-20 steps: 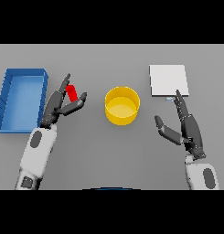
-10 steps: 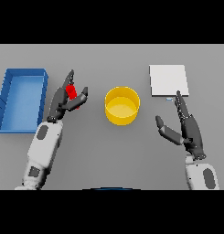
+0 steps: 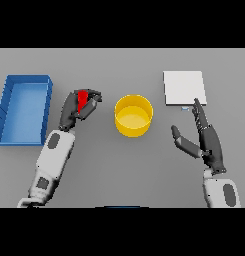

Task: Pick up the red beaker and tilt it to pour out 1 green nut into yellow bowl. Pick up the yellow bowl and place it on the metallic measuring scale.

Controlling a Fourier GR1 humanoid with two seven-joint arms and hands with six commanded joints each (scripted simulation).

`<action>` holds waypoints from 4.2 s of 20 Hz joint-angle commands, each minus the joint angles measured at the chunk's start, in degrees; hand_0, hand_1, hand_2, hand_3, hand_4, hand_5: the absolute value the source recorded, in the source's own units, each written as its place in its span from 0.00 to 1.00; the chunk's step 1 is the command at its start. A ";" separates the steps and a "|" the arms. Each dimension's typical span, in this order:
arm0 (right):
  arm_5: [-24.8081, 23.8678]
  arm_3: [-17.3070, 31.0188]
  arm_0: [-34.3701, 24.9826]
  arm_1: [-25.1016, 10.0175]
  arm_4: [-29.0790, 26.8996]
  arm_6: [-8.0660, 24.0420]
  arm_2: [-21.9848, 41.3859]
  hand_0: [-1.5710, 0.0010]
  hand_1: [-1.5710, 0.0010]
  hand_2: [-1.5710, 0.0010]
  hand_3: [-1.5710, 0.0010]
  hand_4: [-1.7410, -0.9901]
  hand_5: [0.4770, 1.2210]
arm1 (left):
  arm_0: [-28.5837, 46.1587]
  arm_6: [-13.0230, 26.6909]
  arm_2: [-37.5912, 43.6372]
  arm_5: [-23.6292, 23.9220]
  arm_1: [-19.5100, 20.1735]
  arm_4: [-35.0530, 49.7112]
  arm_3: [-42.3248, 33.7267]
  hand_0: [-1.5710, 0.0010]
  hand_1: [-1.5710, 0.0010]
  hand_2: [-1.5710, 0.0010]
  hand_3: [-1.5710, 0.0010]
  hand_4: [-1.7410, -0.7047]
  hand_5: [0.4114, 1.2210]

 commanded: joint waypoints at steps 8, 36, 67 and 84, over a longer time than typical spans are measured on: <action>0.02 -0.35 0.96 -0.25 0.40 -0.29 0.16 1.00 1.00 1.00 1.00 0.67 0.22 | 0.96 0.06 1.80 -4.94 0.01 6.80 -6.24 0.03 0.03 0.03 0.04 0.05 0.90; -0.25 -1.48 1.42 -0.50 2.21 0.50 0.93 1.00 1.00 1.00 1.00 0.73 0.27 | -19.74 17.86 -30.81 -19.69 13.71 -34.20 -5.59 0.00 0.00 0.00 0.00 0.05 0.98; -2.48 -1.02 1.71 1.85 2.30 -1.86 0.68 1.00 1.00 1.00 1.00 0.82 0.13 | -44.69 -1.28 -65.00 -24.16 11.18 -69.19 9.89 0.00 0.00 0.00 0.00 0.01 1.00; -0.64 0.61 -0.98 1.28 1.17 -1.58 1.15 1.00 1.00 1.00 1.00 0.83 0.14 | -65.25 8.44 -22.67 -25.60 28.05 -41.44 35.33 0.00 0.00 0.00 0.03 0.00 1.00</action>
